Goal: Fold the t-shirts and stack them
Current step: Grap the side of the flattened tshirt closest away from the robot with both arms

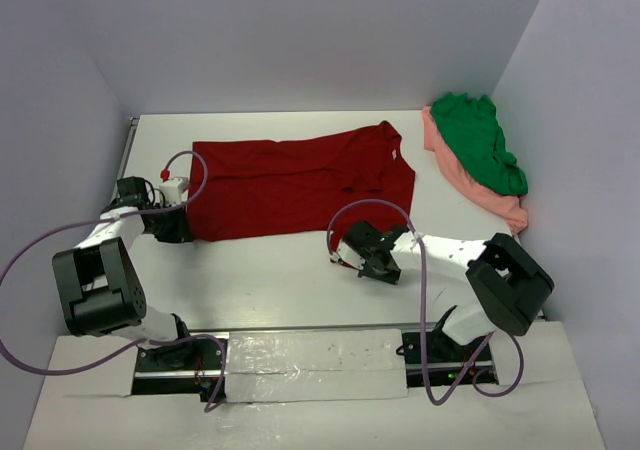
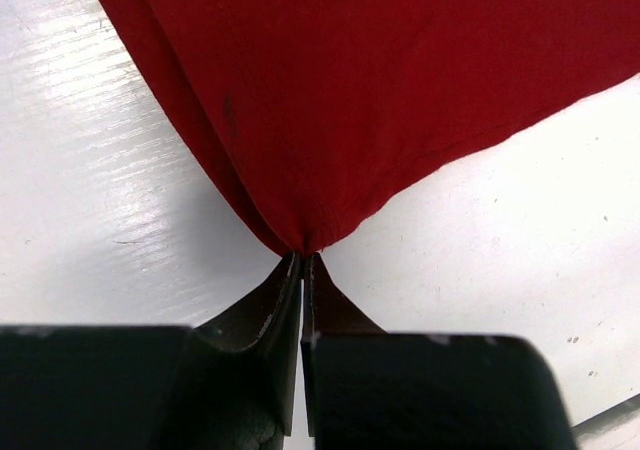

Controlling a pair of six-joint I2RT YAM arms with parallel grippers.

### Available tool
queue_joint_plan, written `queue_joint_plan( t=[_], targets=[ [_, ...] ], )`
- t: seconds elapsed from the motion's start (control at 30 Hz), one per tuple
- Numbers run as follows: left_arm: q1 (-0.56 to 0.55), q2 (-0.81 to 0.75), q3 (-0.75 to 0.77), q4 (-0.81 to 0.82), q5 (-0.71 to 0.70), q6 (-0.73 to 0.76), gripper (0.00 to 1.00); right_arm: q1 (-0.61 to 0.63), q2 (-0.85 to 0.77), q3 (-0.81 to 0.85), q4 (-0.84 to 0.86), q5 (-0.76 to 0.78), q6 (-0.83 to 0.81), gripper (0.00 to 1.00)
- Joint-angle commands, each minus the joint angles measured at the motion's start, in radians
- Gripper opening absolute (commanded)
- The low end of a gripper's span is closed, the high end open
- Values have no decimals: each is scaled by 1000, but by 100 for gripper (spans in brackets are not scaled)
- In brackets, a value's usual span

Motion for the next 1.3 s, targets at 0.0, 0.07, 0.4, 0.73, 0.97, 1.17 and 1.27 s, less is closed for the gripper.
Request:
queue_joint_plan(
  t=[0.0,0.07,0.4,0.73,0.97,1.17,1.27],
  targets=[
    [6,-36,3,-6,7,7,10,7,-40,-8,20,-17,20,0],
    [8,-38,3,-6,7,5,9,7,-37,-13,18,-14,16,0],
    [6,-44,0,-9,16,14,9,27,-49,21,12,-34,30,39],
    [6,-42,-3,-6,20,17,9,85,-17,125,24,-105,44,40],
    [8,-42,-3,-9,21,20,9,100,69,165,44,-112,38,40],
    [6,-45,-6,-8,21,24,9,103,118,175,60,-103,35,41],
    [6,-47,-6,-12,23,27,9,103,124,161,86,-80,30,41]
  ],
)
